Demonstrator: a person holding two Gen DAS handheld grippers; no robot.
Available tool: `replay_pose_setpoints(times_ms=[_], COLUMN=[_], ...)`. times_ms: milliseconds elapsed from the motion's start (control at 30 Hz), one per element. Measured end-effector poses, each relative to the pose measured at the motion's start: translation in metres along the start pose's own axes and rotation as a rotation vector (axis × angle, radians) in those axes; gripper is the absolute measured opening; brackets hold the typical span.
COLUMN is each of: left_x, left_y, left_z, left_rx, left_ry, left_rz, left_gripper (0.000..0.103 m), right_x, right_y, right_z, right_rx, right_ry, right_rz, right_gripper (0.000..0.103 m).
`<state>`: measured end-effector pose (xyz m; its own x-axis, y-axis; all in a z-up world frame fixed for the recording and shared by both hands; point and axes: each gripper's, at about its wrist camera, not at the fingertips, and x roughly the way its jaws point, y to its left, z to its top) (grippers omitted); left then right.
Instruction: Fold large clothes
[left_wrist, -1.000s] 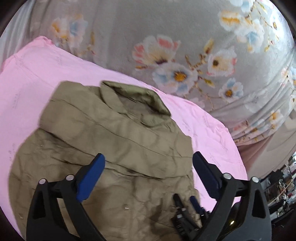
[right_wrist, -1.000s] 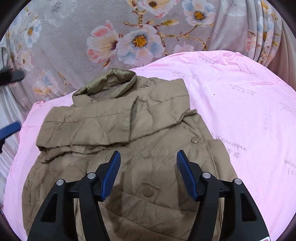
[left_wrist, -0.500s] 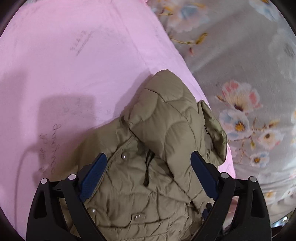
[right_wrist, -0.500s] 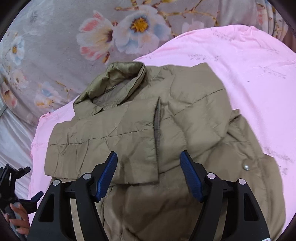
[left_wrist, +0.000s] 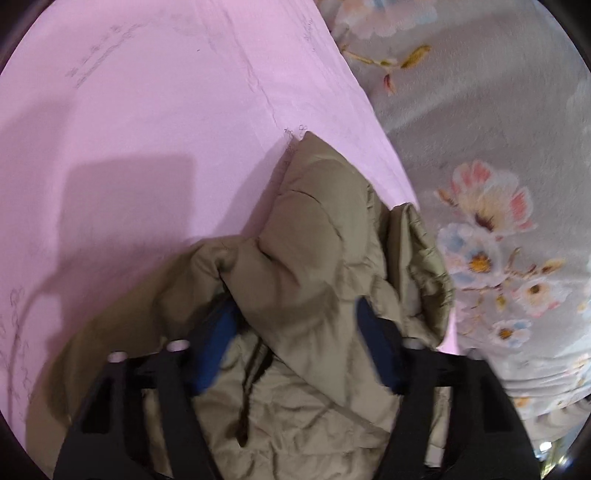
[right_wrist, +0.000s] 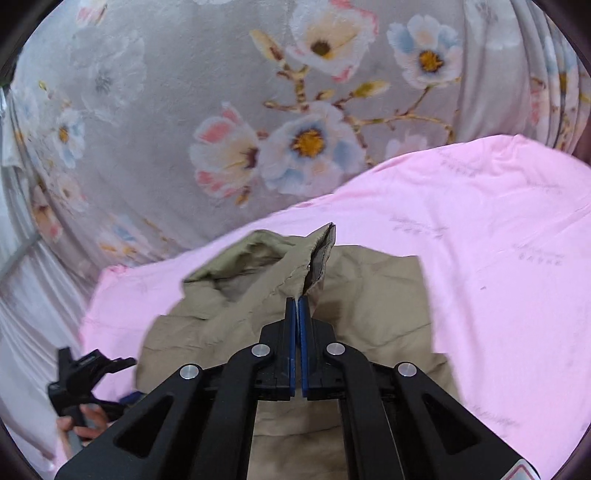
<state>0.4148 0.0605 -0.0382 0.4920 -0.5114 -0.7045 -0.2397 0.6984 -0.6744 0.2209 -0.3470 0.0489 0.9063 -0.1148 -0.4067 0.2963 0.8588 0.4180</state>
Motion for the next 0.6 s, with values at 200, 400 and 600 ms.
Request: replay_pose_setpoints(times_ms=[200, 400, 600], left_x=[0.001, 0.006, 0.002], left_y=[-0.015, -0.012, -0.025], left_z=[-0.012, -0.026, -0.04], left_rx=[0.207, 0.337, 0.445], left_ry=[-0.115, -0.179, -0.22], left_rz=[0.248, 0.442, 0.554], left_gripper=[0.01, 0.001, 0.003], right_x=[0.043, 0.071, 0.066], right_y=[-0.02, -0.019, -0.016], right_z=[-0.042, -0.074, -0.074], right_rx=[-0.055, -0.134, -0.163], right_ry=[0.14, 0.215, 0.217], right_rz=[-0.11, -0.178, -0.236], right_gripper=[0.002, 0.002, 0.015])
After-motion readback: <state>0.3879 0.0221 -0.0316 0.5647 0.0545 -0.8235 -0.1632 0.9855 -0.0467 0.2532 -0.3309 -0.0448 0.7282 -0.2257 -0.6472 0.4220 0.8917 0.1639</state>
